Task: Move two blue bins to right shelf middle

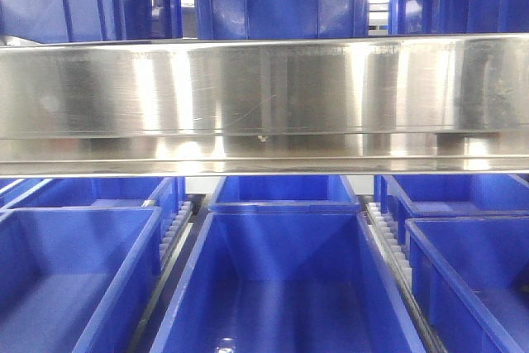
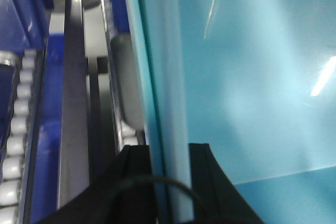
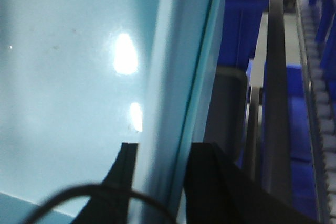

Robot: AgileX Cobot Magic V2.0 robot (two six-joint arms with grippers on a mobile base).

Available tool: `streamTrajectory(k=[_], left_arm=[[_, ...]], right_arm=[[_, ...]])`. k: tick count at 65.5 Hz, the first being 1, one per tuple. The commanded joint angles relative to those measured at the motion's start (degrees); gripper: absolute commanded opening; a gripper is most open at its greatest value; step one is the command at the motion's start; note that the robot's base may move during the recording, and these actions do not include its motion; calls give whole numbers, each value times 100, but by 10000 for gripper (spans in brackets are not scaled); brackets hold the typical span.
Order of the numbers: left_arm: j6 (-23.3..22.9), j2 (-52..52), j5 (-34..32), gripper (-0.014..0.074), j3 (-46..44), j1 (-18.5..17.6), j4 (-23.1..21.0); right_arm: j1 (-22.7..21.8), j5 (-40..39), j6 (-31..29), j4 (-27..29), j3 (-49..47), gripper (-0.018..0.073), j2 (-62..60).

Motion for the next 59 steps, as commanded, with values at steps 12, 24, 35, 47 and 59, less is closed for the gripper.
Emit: streamTrajectory(k=[12,24,35,47,59], left_arm=[[100,-129,-335,-111,-121,-41,-335],[100,-129,-335,-111,-121,-41,-335],[100,-129,-392,-111,-121,-41,-335],[100,-129,-488,-111,-121,-41,-335],[100,-129,-488,-111,-121,-41,-335]], right_arm=[[-8,-500,-9,41,-116,-153,-63],[-8,-500,-9,41,-116,-153,-63],[-8,-500,-9,41,-116,-153,-63],[-8,-500,-9,41,-116,-153,-63],[-8,-500,-9,41,-116,-153,-63]])
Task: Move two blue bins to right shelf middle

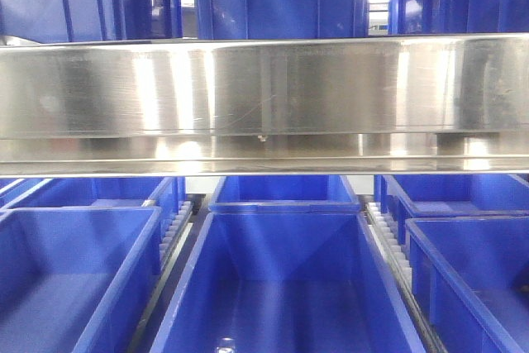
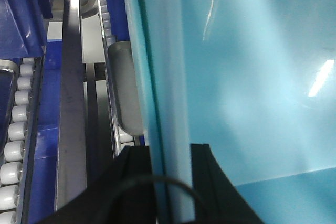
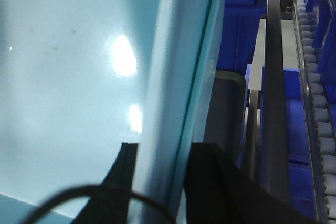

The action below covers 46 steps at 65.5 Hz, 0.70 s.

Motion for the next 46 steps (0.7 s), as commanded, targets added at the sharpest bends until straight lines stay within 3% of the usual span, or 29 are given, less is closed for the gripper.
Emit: streamTrajectory(k=[1,26,46], left_arm=[[100,-119,-476,-111,-93,-41,-329],[100,-119,-486,-111,-93,-41,-329],[100,39,-1161,-111,-93,-41,-329]], right_arm=[[-8,-510,-18,52,-82,-153,-54],[-8,-510,-18,52,-82,-153,-54],[-8,-522,-18,52,-82,-153,-53]])
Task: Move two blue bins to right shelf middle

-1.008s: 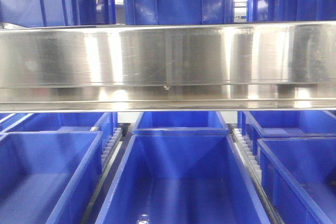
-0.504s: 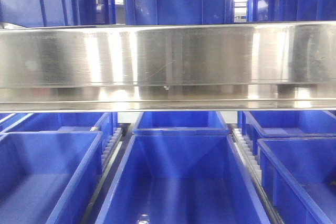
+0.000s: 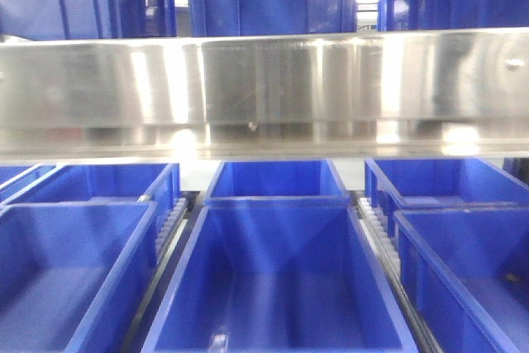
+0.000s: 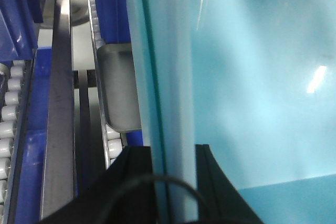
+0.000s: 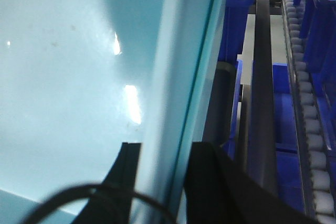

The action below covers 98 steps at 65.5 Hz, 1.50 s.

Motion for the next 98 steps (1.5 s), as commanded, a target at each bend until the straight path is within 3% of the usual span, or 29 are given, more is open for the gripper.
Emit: streamTrajectory(k=[1,19,98], left_arm=[[100,-4,-845,-111,-93,-41,-288],[100,197,-1677,-111,-93,-41,-261],[100,197,-1677,-111,-93,-41,-261]], right_arm=[[-8,-496,-30,124,-82,-153,-53],[-8,-532,-30,124,-82,-153,-53],[-8,-653,-30,124,-82,-153,-53]])
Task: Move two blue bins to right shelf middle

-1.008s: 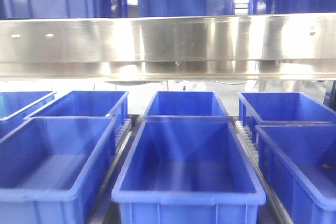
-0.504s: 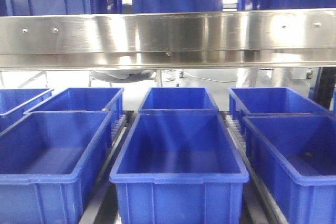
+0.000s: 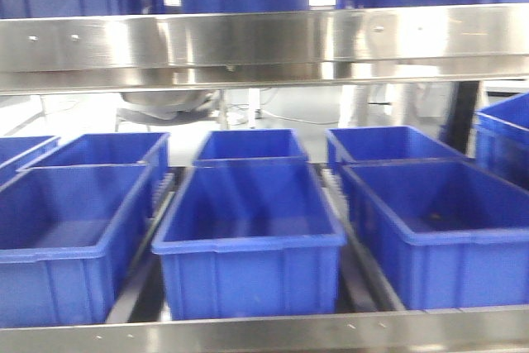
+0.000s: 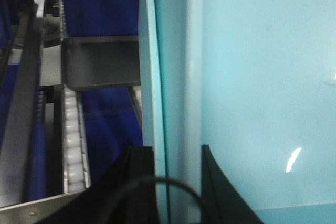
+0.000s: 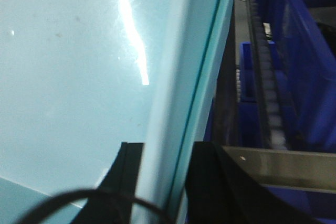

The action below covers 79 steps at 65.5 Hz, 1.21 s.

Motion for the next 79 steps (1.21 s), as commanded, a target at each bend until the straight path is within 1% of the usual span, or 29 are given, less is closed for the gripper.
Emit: streamTrajectory(k=[1,79], left_arm=[[66,-45,-672,-111,-93,-41,-245],[66,-45,-672,-111,-93,-41,-245]], right_arm=[[27,-430,-140,284,-82,-153,-85],[27,-430,-140,284,-82,-153,-85]])
